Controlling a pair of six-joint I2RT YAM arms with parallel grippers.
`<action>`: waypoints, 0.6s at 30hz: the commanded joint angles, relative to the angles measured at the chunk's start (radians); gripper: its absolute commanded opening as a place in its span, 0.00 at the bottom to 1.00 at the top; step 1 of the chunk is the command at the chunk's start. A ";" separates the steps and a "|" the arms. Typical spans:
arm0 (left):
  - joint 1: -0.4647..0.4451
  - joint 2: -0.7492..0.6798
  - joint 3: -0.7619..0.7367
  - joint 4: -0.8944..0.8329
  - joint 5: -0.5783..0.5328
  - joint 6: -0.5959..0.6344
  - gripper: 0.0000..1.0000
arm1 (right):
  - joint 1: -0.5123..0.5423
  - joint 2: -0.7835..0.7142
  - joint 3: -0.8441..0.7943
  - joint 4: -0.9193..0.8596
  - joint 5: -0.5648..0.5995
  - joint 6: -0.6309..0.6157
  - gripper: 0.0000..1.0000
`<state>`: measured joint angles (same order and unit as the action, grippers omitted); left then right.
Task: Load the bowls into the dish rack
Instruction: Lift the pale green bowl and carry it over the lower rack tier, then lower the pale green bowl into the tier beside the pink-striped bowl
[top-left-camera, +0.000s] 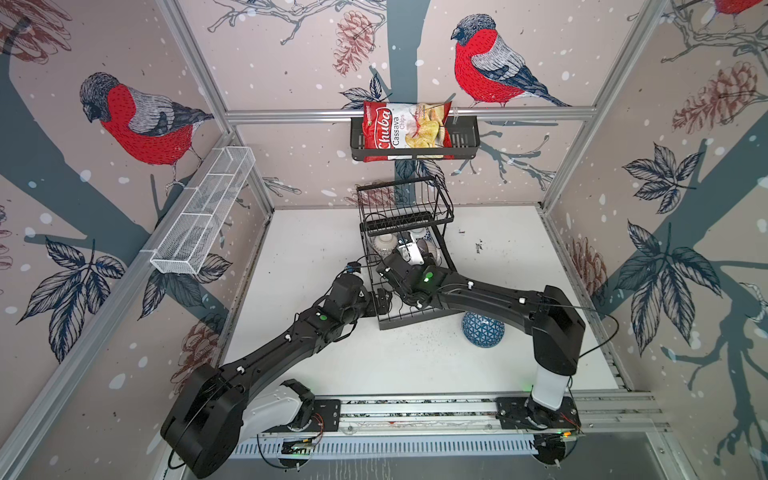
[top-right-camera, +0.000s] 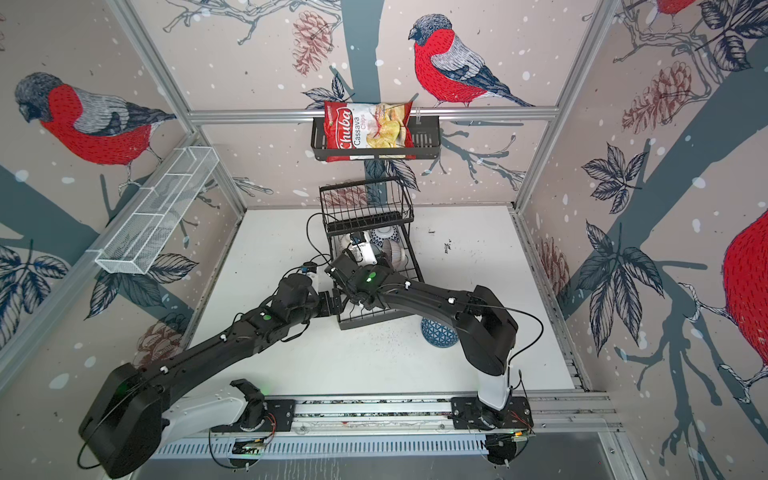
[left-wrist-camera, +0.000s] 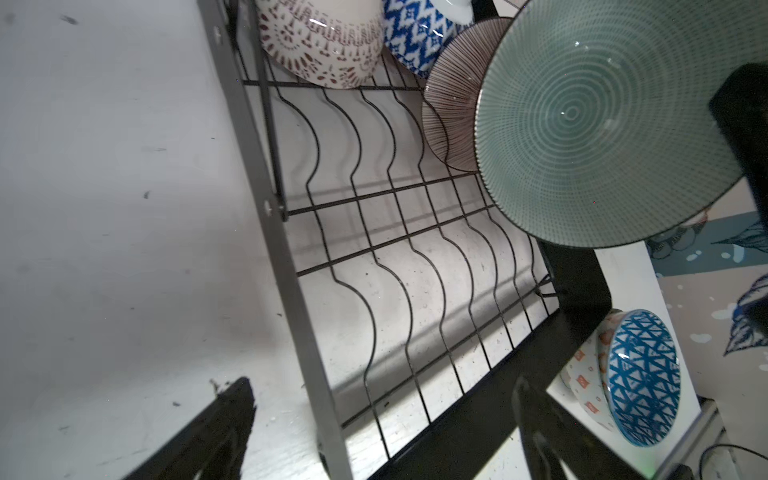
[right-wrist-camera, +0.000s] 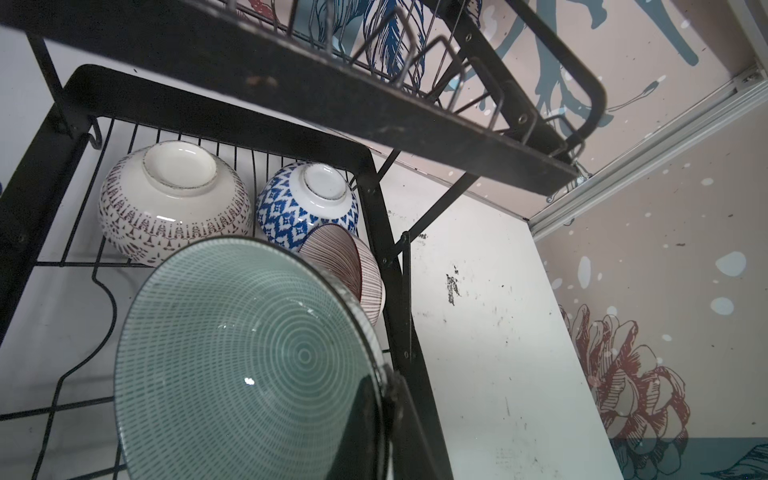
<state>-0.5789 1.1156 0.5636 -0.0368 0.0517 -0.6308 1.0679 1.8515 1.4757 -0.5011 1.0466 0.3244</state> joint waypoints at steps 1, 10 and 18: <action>0.010 -0.049 -0.033 -0.031 -0.067 -0.013 0.96 | 0.003 0.017 0.018 0.052 0.058 -0.026 0.00; 0.128 -0.203 -0.123 -0.038 -0.009 -0.022 0.96 | 0.001 0.100 0.076 0.065 0.080 -0.069 0.00; 0.145 -0.259 -0.136 -0.055 -0.029 -0.019 0.96 | -0.006 0.181 0.115 0.074 0.111 -0.091 0.00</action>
<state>-0.4377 0.8639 0.4320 -0.0910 0.0265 -0.6540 1.0637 2.0151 1.5749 -0.4629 1.0927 0.2379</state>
